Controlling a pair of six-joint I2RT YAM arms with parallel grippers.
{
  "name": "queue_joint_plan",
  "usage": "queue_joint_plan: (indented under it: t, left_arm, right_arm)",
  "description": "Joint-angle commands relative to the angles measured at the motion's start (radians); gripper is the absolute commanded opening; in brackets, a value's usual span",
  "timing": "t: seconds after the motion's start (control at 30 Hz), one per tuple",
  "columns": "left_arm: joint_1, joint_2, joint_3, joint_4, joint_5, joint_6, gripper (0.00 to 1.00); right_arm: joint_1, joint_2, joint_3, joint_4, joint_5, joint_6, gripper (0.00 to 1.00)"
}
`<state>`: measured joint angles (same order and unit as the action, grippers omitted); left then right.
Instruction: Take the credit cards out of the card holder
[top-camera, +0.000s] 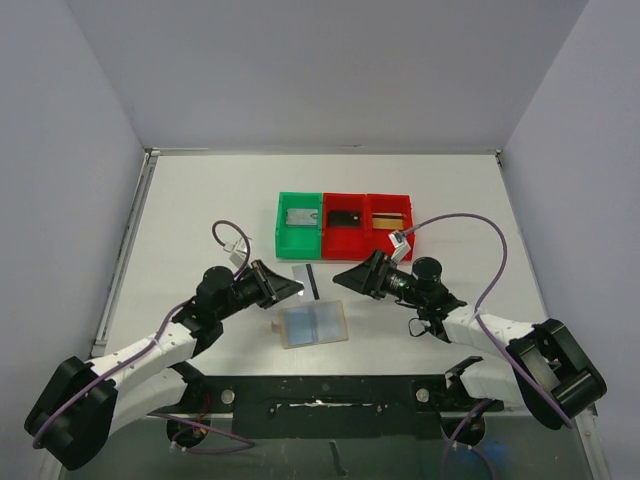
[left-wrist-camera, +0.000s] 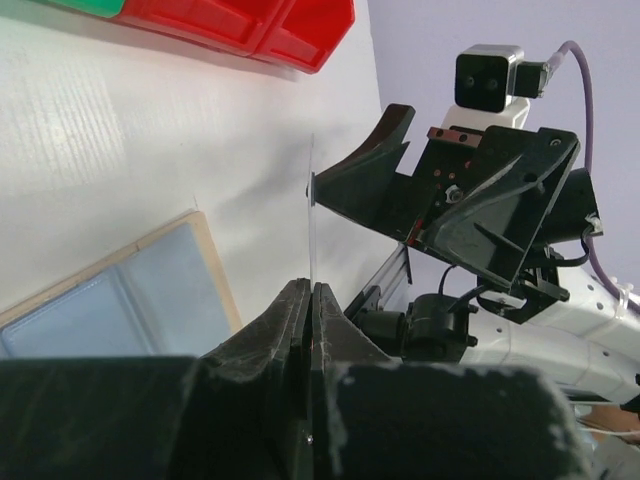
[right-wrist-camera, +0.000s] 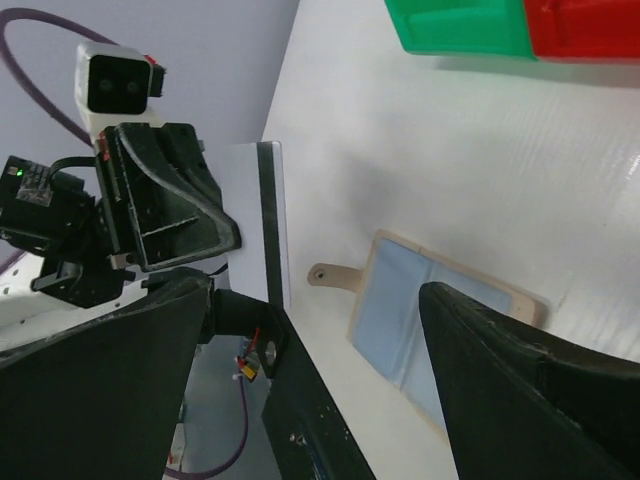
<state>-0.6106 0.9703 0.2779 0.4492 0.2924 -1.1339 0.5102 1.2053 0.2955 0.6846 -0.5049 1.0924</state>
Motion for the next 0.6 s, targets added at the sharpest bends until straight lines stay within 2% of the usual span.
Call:
queue_joint_plan:
  t: [0.0,0.1,0.27,0.43,0.57]
  left_arm:
    - [0.018,0.029,0.017,0.202,0.116,-0.042,0.00]
    - [0.021,0.046,-0.004,0.282,0.131,-0.081,0.00]
    - [0.021,0.053,0.001,0.303,0.146,-0.081,0.00]
    - [0.021,0.066,0.025,0.308,0.196,-0.057,0.00]
    - [0.018,0.097,0.063,0.278,0.259,-0.024,0.00]
  right_arm:
    - [0.002,0.002,0.053,0.130,-0.078,0.023,0.90]
    - [0.005,0.006,0.065,0.130,-0.100,0.033,0.87]
    - [0.015,0.017,0.082,0.137,-0.129,0.046,0.82]
    - [0.030,0.077,0.149,0.107,-0.183,0.047,0.66]
    - [0.058,0.114,0.177,0.146,-0.190,0.062,0.59]
